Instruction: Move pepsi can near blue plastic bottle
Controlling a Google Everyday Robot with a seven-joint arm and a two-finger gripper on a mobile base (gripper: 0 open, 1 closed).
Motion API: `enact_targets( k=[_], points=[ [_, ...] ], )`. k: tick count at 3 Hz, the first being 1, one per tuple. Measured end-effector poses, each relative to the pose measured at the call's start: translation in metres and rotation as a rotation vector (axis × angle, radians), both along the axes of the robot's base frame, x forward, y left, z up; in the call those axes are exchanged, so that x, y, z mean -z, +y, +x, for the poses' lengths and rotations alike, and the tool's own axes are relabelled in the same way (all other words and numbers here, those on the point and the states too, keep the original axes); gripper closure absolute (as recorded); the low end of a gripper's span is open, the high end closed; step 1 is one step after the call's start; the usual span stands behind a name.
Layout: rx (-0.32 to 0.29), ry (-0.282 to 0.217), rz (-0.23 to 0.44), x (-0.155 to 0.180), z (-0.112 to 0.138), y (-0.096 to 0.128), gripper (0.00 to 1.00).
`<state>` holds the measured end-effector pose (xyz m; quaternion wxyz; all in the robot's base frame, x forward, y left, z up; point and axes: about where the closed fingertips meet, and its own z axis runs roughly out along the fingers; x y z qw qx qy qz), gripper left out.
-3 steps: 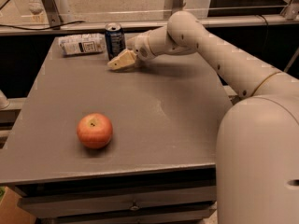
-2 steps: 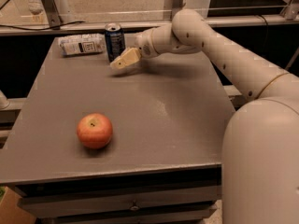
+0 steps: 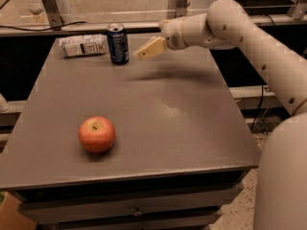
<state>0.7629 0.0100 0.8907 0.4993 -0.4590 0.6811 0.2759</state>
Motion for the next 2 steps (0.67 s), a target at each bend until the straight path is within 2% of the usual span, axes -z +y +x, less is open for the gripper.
enact_targets(
  k=[2],
  points=[
    [0.097,-0.087,0.127,-0.074,-0.021,-0.137,0.00]
  ],
)
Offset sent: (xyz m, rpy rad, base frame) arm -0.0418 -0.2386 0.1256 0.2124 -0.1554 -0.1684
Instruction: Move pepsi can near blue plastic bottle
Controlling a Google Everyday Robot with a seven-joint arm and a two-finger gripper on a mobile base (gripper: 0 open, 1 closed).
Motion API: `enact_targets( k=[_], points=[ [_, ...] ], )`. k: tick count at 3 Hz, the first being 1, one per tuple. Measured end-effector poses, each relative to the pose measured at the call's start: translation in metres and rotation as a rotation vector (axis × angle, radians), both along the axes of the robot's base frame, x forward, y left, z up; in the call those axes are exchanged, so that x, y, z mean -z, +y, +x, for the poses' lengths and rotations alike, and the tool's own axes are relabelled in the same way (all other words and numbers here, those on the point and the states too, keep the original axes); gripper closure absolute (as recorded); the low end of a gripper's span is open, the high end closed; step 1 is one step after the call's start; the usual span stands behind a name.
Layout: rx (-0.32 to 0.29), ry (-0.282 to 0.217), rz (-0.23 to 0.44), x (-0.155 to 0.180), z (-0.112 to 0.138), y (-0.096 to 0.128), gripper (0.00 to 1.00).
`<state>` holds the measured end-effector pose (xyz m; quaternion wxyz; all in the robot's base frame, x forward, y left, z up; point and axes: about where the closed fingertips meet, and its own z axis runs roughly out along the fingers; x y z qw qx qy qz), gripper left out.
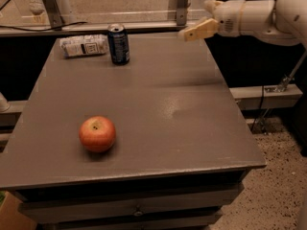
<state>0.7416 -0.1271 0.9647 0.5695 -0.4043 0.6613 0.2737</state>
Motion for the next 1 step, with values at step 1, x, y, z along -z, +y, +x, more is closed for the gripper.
enact_targets(
  k=[1],
  points=[
    [0.004,-0.007,0.003,-0.0046,-0.0003,-0.0028,0.00]
  ],
)
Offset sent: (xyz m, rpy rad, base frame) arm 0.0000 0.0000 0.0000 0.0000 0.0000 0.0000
